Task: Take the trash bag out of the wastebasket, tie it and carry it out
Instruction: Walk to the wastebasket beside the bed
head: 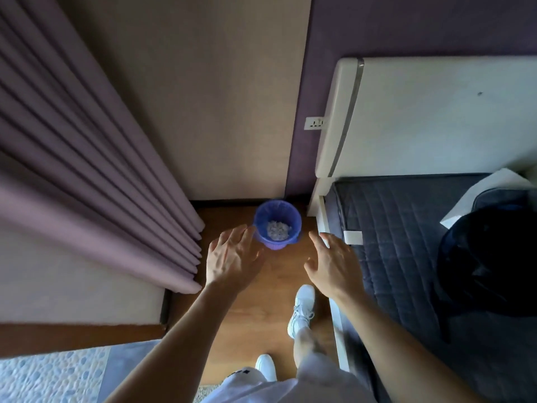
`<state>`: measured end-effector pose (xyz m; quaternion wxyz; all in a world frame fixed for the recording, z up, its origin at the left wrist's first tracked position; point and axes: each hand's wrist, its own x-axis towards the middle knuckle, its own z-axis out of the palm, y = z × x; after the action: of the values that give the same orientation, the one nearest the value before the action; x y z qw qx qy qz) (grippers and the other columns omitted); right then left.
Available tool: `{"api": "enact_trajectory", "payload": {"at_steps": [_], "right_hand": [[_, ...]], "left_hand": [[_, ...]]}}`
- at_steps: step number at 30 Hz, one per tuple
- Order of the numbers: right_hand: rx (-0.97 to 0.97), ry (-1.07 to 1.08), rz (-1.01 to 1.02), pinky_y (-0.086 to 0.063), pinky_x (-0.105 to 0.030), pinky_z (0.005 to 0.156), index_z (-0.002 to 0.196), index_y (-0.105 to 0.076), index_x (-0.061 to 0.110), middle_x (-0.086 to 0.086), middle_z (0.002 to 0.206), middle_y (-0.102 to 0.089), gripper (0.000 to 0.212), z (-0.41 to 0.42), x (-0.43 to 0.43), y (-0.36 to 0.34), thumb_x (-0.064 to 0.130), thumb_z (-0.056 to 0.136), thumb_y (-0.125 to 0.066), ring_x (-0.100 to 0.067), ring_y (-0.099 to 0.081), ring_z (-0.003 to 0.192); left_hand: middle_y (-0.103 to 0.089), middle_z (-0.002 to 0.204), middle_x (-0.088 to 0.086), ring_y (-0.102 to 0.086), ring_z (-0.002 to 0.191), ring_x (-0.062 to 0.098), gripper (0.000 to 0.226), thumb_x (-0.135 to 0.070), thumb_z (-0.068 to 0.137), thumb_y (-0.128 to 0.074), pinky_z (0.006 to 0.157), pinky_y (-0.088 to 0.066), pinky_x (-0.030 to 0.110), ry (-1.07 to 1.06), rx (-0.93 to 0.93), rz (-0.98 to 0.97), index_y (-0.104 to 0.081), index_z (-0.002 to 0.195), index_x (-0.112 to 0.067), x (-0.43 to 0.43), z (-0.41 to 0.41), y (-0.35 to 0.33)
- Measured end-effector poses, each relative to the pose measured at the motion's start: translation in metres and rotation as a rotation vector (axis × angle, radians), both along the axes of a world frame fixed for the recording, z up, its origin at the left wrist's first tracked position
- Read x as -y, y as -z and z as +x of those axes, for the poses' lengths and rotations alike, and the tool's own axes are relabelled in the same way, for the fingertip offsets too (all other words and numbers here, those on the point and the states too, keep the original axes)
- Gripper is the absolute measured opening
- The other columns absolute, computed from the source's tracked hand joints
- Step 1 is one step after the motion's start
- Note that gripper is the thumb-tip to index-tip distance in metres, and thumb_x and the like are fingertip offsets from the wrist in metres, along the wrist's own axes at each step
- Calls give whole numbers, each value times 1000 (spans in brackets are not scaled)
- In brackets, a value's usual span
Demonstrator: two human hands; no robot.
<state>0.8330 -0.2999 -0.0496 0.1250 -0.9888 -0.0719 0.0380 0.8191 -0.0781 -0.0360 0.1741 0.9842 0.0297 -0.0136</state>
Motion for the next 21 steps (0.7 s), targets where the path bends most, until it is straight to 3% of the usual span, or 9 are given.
{"api": "enact_trajectory", "payload": {"at_steps": [7, 9, 14, 21], "right_hand": [[-38, -36, 34, -51, -46, 97, 133, -58, 13, -12, 127, -66, 66, 96, 10, 8, 30, 72, -76, -31, -63, 116], [-49, -48, 40, -49, -46, 101, 135, -56, 14, -11, 132, -63, 67, 127, 17, 8, 31, 74, -75, -31, -61, 120], [-51, -103, 29, -48, -44, 102, 139, -52, 17, -7, 136, -61, 64, 202, 35, 9, 34, 80, -70, -28, -59, 122], [-76, -132, 37, -48, -43, 101, 141, -50, 17, -8, 136, -60, 64, 262, 36, 13, 37, 83, -70, -27, -59, 122]], "left_hand": [[-67, 123, 1, -64, 109, 31, 54, -51, 79, -56, 88, -50, 46, -60, 39, 39, -61, 126, -24, 8, 89, 16], [-69, 119, 3, -66, 106, 32, 53, -48, 77, -54, 86, -52, 46, -75, 50, 32, -63, 124, -23, 13, 118, 21], [-58, 140, 5, -55, 126, 30, 62, -51, 83, -45, 103, -41, 45, -110, -47, 40, -55, 138, -23, 26, 182, 23], [-59, 139, 6, -56, 125, 30, 62, -47, 81, -49, 104, -41, 47, -163, -35, 26, -56, 137, -21, 29, 226, 26]]}}
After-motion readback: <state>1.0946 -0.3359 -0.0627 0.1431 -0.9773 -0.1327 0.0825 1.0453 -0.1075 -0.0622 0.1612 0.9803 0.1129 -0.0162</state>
